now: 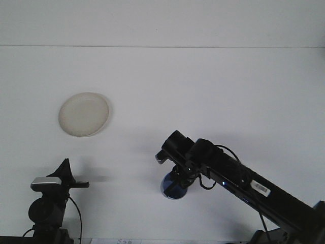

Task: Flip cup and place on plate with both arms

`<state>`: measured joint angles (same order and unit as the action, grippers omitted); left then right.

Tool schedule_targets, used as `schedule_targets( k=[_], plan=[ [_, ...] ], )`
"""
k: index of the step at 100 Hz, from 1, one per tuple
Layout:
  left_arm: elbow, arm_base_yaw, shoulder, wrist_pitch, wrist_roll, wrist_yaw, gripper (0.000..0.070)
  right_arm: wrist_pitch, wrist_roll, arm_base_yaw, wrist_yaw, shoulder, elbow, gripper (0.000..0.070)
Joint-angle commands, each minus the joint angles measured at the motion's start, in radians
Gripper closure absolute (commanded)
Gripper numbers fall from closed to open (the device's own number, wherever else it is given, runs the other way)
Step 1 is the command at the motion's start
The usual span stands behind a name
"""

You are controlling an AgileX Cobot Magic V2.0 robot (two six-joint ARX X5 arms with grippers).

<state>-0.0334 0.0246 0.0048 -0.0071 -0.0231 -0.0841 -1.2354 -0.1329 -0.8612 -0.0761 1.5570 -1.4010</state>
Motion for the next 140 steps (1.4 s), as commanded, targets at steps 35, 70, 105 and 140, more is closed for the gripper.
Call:
schedule_targets(
  k=[35,70,105,140],
  plan=[
    [0.019,0.0,-0.002,0.011,0.008,-0.005,0.0685,-0.044,0.035,-0.064,0.002,0.161,-0.043,0.0598],
    [0.019,0.0,-0.002,0.011,0.008,-0.005,0.0685,-0.042,0.061,-0.075,0.029,0.105,-0.086,0.0274],
    [0.019,0.0,-0.002,0.011,0.008,-0.005,0.0685,0.072,0.058,-0.078,0.295,-0.311,-0.077,0.0275],
    [0.019,0.0,-0.002,0.011,0.009,-0.005,0.0685,0.516,0.03,-0.11,0.425,-0.948,0.422,0.0275]
  ],
)
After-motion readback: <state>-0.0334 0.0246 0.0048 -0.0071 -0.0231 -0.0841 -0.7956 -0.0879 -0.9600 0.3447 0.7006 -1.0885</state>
